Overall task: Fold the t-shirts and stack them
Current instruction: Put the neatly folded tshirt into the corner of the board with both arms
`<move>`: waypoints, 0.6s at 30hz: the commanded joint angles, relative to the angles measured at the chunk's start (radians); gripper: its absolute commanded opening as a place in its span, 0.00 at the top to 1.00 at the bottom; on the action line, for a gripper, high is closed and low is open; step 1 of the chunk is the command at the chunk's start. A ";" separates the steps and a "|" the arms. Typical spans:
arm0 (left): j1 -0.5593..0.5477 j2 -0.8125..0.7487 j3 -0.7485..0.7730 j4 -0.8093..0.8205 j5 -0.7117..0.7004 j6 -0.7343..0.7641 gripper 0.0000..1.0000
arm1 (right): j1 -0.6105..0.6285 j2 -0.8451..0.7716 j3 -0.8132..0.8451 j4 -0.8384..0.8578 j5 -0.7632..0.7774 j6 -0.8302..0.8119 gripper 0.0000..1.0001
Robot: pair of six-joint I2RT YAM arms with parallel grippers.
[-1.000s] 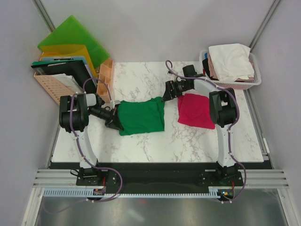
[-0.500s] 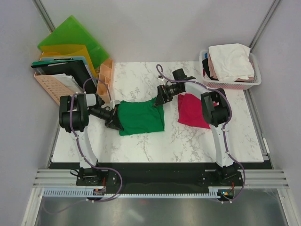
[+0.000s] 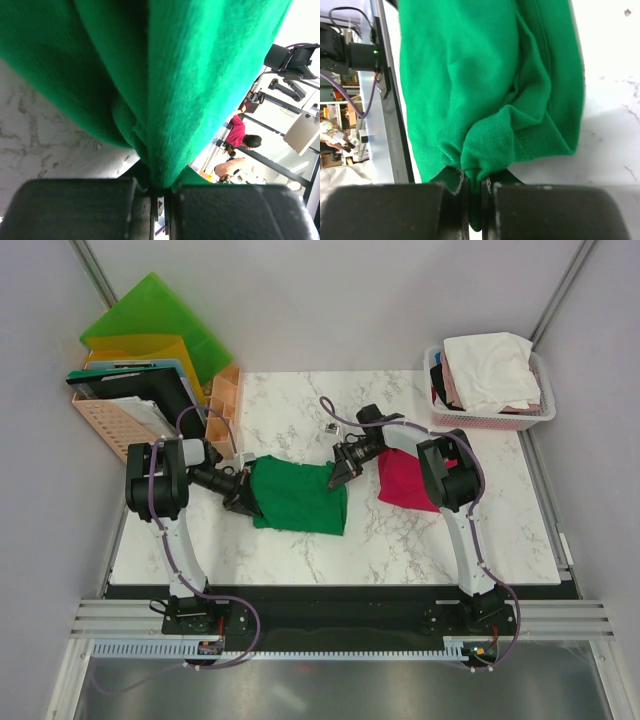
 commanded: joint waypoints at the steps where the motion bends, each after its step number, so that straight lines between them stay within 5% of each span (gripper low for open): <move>1: 0.031 0.006 0.019 -0.010 0.028 0.003 0.98 | 0.007 -0.010 -0.001 -0.035 0.022 -0.062 1.00; 18: -0.205 -0.446 -0.064 0.061 -0.104 0.135 0.98 | 0.007 -0.371 -0.091 -0.130 0.062 -0.165 1.00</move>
